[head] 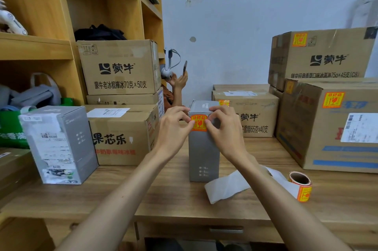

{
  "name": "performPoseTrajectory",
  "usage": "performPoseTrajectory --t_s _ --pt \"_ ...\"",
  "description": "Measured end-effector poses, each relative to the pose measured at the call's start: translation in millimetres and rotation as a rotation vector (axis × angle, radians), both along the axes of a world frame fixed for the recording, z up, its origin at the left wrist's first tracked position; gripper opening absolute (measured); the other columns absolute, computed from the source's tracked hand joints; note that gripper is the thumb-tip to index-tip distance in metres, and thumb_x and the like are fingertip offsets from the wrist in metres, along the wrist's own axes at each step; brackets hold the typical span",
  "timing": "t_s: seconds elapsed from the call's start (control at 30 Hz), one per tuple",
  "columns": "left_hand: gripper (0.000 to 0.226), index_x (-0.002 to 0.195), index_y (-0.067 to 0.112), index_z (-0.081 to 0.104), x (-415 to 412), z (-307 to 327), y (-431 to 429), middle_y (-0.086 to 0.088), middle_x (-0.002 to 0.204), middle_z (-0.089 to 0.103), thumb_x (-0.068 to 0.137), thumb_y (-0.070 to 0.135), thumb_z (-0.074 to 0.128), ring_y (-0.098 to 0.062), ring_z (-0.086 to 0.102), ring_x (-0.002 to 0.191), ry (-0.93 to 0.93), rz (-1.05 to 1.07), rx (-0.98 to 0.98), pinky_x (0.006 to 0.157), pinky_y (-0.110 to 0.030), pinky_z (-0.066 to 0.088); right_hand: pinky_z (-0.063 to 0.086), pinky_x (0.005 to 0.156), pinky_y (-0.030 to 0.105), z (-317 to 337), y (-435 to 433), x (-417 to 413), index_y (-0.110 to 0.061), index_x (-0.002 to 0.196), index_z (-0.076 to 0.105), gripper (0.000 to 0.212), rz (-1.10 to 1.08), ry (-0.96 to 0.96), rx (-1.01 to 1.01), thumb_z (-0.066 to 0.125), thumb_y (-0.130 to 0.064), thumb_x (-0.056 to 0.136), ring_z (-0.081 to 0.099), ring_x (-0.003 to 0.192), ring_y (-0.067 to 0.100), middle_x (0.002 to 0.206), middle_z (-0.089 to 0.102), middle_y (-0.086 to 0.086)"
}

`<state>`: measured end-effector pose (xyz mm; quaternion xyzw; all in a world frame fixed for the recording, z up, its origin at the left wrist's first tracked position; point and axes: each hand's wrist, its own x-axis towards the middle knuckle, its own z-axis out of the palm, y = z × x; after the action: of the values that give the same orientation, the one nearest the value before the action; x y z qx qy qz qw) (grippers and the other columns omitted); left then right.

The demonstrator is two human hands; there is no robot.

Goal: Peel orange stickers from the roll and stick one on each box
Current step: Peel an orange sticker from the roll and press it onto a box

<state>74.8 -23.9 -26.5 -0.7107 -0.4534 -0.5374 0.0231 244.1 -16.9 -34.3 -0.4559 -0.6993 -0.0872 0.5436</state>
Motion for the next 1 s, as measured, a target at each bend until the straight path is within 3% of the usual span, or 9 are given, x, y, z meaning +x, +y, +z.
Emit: performPoseTrajectory --t_s 0.07,0.17,0.37,0.63,0.73,0.83,0.87,0.97,1.0 --pt "0.011 0.078 0.013 0.072 1.2 -0.2 -0.5 0.002 0.116 0.069 0.087 0.017 0.076 -0.009 0.056 0.112 0.034 0.025 0.015 0.089 -0.003 0.030 0.034 0.088 0.031 -0.1 0.5 -1.5 -0.016 0.075 0.062 0.014 -0.019 -0.012 0.013 0.072 -0.017 0.084 0.053 0.107 0.017 0.112 0.065 -0.002" --pt "0.013 0.076 0.012 0.070 4.7 -1.2 0.6 0.001 0.113 0.069 0.087 0.016 0.075 -0.013 0.057 0.110 0.068 0.061 0.048 0.089 -0.024 0.042 0.032 0.087 0.028 0.8 0.6 -1.3 -0.017 0.075 0.060 0.014 -0.036 -0.032 0.026 0.072 -0.017 0.084 0.054 0.105 0.018 0.110 0.065 -0.001" --pt "0.016 0.079 0.015 0.069 7.7 -3.9 1.0 0.005 0.096 0.060 0.089 0.026 0.075 -0.011 0.050 0.097 0.044 0.188 0.003 0.072 -0.019 0.026 0.032 0.084 0.029 2.2 3.8 -1.1 -0.018 0.070 0.052 0.023 -0.058 -0.091 0.050 0.072 -0.016 0.081 0.056 0.101 0.023 0.105 0.064 0.001" --pt "0.033 0.073 0.019 0.053 1.7 -3.6 3.4 0.006 0.084 0.056 0.088 0.037 0.076 -0.013 0.050 0.085 -0.011 0.225 -0.085 0.068 -0.025 0.030 0.030 0.084 0.026 -0.4 6.7 0.8 -0.015 0.072 0.053 0.021 -0.041 -0.089 0.054 0.072 -0.013 0.082 0.057 0.101 0.024 0.103 0.062 0.003" --pt "0.027 0.100 0.022 0.059 -7.5 -2.0 6.3 0.005 0.092 0.063 0.087 0.035 0.078 -0.014 0.061 0.090 -0.090 0.066 -0.137 0.077 -0.033 0.050 0.034 0.081 0.030 3.1 5.8 3.6 -0.016 0.080 0.051 0.022 0.022 -0.051 0.031 0.073 -0.013 0.081 0.056 0.096 0.024 0.098 0.061 0.002" --pt "0.058 0.144 0.040 0.047 -11.7 5.4 4.4 0.012 0.111 0.066 0.092 0.035 0.072 0.008 0.062 0.098 -0.050 -0.164 -0.295 0.087 -0.018 0.049 0.041 0.083 0.037 10.6 3.7 6.7 -0.015 0.095 0.054 0.027 0.080 -0.017 -0.010 0.076 -0.019 0.080 0.054 0.095 0.021 0.099 0.060 0.000" --pt "0.060 0.148 0.041 0.045 -12.1 7.3 4.9 0.013 0.115 0.066 0.093 0.035 0.071 0.012 0.060 0.100 -0.023 -0.211 -0.324 0.089 -0.017 0.049 0.043 0.084 0.039 12.7 3.8 8.5 -0.015 0.100 0.055 0.030 0.096 -0.014 -0.016 0.077 -0.020 0.080 0.053 0.096 0.019 0.100 0.059 -0.002" --pt "0.046 0.138 0.035 0.060 -13.8 7.8 10.7 0.009 0.117 0.069 0.093 0.034 0.072 0.000 0.063 0.106 -0.002 -0.239 -0.280 0.093 -0.030 0.054 0.042 0.094 0.035 15.7 5.7 17.7 -0.018 0.116 0.058 0.043 0.145 -0.012 -0.083 0.079 -0.029 0.080 0.052 0.107 0.013 0.113 0.055 -0.009" --pt "0.042 0.134 0.032 0.063 -13.6 7.8 10.5 0.007 0.115 0.069 0.093 0.033 0.072 -0.002 0.063 0.104 -0.005 -0.238 -0.261 0.088 -0.025 0.054 0.039 0.099 0.033 15.7 7.4 21.7 -0.021 0.118 0.059 0.044 0.153 -0.028 -0.113 0.078 -0.033 0.081 0.050 0.116 0.011 0.122 0.055 -0.010"
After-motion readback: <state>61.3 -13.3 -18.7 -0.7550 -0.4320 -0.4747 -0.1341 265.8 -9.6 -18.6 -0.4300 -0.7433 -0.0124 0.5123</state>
